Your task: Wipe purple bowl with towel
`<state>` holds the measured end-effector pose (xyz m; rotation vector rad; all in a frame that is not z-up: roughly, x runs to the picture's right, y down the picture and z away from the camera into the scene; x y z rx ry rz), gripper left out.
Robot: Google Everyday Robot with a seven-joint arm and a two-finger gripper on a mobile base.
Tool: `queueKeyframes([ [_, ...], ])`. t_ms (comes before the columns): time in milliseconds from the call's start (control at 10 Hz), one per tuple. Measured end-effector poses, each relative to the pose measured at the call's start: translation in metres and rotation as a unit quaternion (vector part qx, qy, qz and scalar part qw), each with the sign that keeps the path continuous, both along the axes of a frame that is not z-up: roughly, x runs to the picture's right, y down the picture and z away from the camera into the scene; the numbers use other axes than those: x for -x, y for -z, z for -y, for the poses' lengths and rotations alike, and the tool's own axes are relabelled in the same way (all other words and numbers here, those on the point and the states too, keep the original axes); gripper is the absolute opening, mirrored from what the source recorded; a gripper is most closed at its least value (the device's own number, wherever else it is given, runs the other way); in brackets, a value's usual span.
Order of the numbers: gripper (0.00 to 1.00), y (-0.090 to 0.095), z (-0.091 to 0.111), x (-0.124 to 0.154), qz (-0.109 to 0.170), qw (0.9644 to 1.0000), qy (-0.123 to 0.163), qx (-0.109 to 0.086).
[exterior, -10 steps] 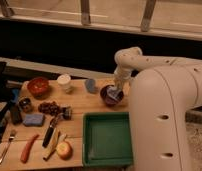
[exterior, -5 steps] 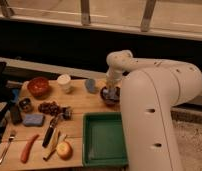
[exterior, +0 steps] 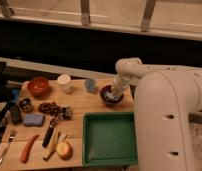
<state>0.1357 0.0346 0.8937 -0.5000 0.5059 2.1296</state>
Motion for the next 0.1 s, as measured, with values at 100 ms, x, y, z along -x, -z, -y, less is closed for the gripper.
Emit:
queueKeyframes([
  [100, 0.00, 0.0054, -0.0021, -0.0129, -0.007, 0.9999, -0.007, -0.003],
])
